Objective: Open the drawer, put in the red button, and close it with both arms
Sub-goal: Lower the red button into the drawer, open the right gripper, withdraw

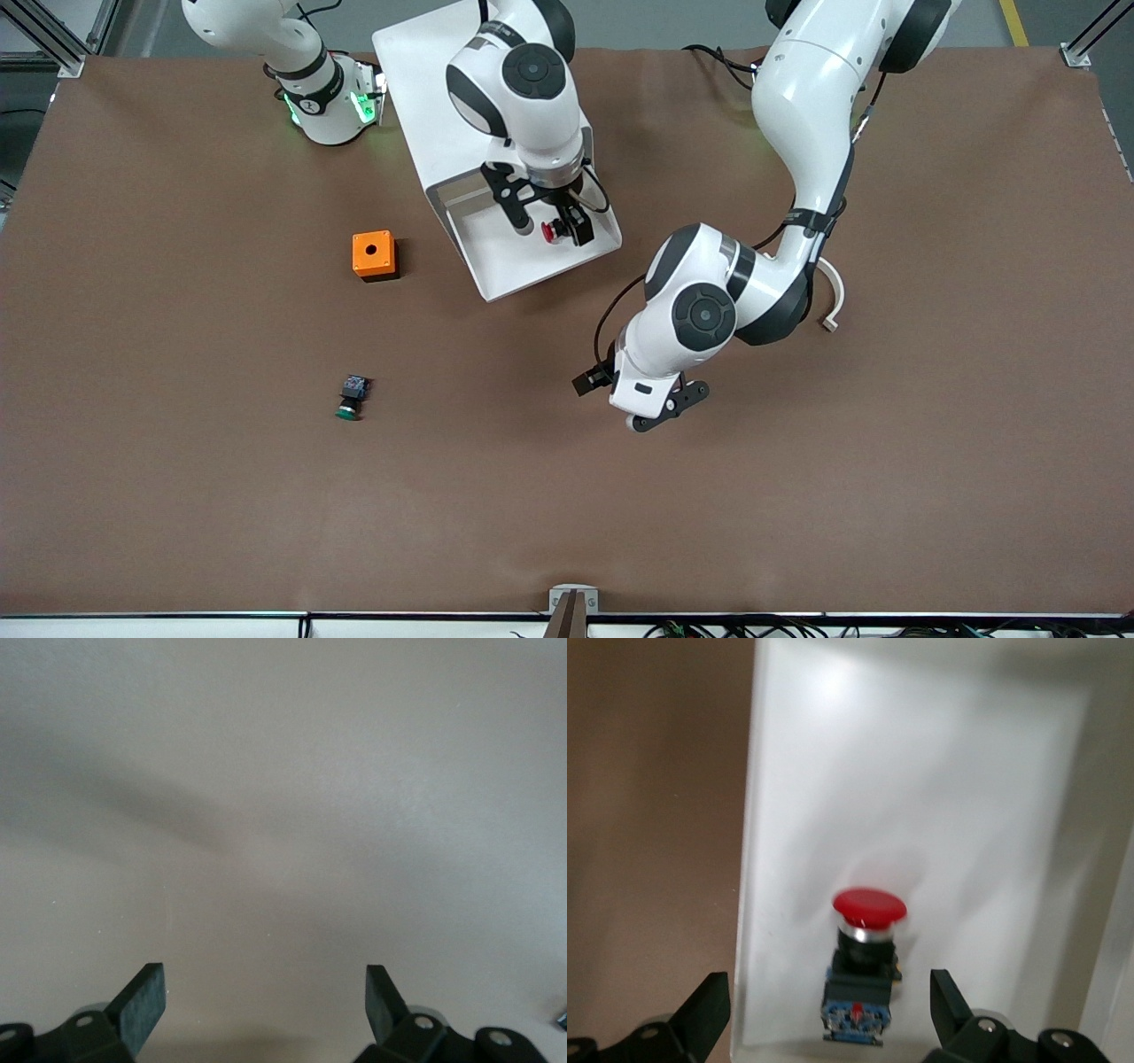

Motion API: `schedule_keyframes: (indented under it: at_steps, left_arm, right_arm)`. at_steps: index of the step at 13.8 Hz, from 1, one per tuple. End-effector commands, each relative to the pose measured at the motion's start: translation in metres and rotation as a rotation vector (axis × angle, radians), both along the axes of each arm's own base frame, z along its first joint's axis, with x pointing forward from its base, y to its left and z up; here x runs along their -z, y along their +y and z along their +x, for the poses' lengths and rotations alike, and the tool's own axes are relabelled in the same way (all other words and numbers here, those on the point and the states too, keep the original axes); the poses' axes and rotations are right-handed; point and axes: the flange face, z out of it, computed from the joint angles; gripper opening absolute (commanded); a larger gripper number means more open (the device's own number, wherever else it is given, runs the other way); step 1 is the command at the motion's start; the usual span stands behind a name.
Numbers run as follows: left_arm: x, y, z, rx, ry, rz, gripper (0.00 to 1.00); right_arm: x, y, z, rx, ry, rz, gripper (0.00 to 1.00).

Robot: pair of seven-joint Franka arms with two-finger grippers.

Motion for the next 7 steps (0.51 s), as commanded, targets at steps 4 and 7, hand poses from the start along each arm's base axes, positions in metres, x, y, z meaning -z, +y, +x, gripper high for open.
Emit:
schedule_keyframes:
  at_steps: [4,7]
  left_arm:
    - [-0.010,-0.019,-0.025,-0.004,-0.084,0.154,0.99]
    - [-0.002,-0.045,-0.048,-0.048,-0.064,0.166,0.99]
  right_arm:
    - [-0.084,-0.142,0.113,-0.337,0.068,-0.020,1.00]
    - [-0.118,-0.243,0.145,-0.476,0.072,-0.003,1.00]
